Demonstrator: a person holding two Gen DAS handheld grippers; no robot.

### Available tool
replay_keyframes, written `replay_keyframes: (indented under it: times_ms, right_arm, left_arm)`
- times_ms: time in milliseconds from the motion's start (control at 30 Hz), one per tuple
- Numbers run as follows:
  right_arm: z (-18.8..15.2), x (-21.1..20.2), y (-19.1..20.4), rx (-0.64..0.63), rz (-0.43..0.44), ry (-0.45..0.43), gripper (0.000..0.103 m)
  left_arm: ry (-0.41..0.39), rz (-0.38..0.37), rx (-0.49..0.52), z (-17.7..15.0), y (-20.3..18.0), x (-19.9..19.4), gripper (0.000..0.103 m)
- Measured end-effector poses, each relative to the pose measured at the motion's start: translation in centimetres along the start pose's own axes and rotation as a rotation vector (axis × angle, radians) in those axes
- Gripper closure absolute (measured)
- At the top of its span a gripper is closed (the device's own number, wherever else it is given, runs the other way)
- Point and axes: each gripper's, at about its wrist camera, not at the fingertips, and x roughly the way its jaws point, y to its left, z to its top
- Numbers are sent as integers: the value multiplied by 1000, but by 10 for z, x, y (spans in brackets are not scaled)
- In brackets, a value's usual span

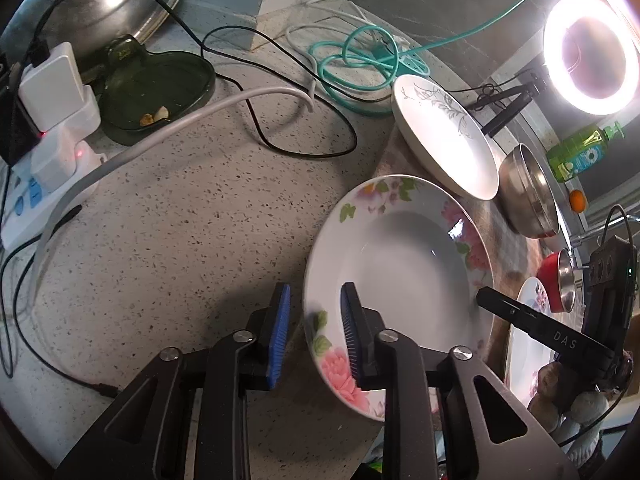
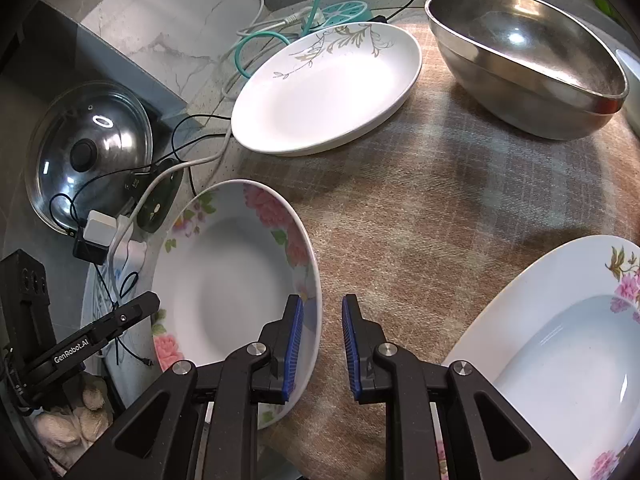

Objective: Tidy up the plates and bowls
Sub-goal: 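Lift the pink-rose plate off the table with both grippers, then carry the rose plate over the pink-blossom deep plate with both grippers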

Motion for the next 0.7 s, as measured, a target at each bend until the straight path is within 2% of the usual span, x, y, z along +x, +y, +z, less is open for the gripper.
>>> replay_keyframes:
  times_ms: [133,367,500,700]
  right_arm:
    - [1,1,0,0,1,2,85]
    - [1,4,0,0,10,5,86]
    - [1,7,1,7,31,16,91]
    - [1,8,3,-5,26,14,91]
  left_arm:
    - [7,-5,2,0,-1,2,88]
    - [7,0,5,0,-2,3,90]
    - [8,5,11,0,-2,4,90]
    - [15,-19,-5,0,1,6,91]
